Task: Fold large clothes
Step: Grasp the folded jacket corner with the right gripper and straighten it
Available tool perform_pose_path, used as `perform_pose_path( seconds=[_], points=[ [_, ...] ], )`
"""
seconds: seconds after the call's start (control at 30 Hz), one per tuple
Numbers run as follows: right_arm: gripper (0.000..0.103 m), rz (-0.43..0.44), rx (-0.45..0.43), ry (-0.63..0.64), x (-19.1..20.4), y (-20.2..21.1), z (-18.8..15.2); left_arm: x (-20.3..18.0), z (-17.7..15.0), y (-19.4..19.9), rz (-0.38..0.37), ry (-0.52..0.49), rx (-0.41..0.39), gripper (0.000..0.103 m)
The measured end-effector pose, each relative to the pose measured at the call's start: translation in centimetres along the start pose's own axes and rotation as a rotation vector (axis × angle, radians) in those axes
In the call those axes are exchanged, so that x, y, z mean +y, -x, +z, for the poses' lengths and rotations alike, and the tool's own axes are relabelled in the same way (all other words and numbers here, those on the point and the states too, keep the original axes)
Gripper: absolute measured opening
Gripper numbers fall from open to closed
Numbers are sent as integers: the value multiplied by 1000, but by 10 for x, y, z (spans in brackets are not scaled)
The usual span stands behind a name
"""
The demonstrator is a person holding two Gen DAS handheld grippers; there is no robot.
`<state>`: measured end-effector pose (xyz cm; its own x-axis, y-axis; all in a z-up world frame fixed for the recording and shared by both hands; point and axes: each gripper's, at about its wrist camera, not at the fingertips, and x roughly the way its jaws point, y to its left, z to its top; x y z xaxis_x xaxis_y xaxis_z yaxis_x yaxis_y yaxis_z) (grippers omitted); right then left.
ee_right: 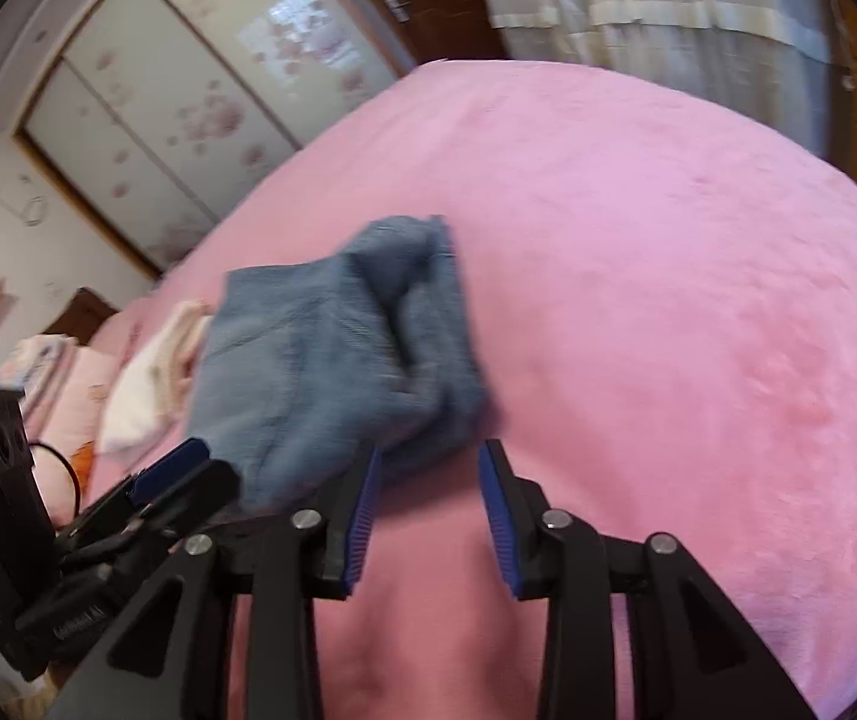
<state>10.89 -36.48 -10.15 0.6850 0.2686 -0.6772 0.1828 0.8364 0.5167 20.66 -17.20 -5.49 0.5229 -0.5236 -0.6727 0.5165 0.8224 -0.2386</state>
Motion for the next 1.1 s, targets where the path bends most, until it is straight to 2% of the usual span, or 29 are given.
perform_pose_path(
  seconds=[0.07,0.17,0.23,0.27,0.3,0.33,0.37,0.43,0.47,0.5,0.53,0.57,0.6,0.67,0.7,0.77,0.87,0.97,1.03,1.1],
  points=[
    [58,18,20,-9,4,-9,8,26,0,12,94,48,-19,75],
    [59,25,63,-29,5,-29,17,64,-6,9,228,81,18,74],
    [59,30,102,-52,2,-43,21,78,-8,1,257,86,33,74],
    [49,47,134,-63,0,-52,24,82,-9,-2,266,83,39,74],
    [25,62,156,-65,-1,-57,25,83,-9,-4,273,77,43,73],
    [20,58,154,-55,0,-59,28,83,-10,-5,283,70,46,69],
    [18,63,116,-18,5,-52,31,81,-11,-7,286,65,44,64],
    [17,70,9,95,20,-31,35,75,-12,-13,289,44,26,62],
    [16,52,-58,171,27,-24,33,70,-16,-15,301,24,10,62],
    [16,6,-68,206,26,-29,30,67,-22,-17,307,5,-7,62],
    [16,-66,-27,217,20,-47,25,60,-24,-29,320,-15,-10,62],
    [16,-111,59,188,6,-69,18,56,-28,-37,352,-50,-3,63],
    [17,-116,111,153,-6,-83,10,50,-30,-44,378,-84,2,63],
    [21,-122,100,144,-9,-77,6,37,-32,-45,428,-153,0,63],
    [30,-128,99,130,-7,-69,10,35,-31,-44,429,-171,13,63],
    [37,-104,72,99,-3,-52,22,38,-26,-37,388,-162,38,65],
    [46,-62,37,95,5,-41,47,49,-9,-20,252,-102,54,66],
    [46,-29,44,74,8,-53,75,57,14,-9,206,-54,14,70],
    [46,-12,71,62,15,-75,92,64,31,-15,200,-33,8,70],
    [46,5,136,36,19,-103,109,72,47,-31,184,-6,24,70]
  ],
)
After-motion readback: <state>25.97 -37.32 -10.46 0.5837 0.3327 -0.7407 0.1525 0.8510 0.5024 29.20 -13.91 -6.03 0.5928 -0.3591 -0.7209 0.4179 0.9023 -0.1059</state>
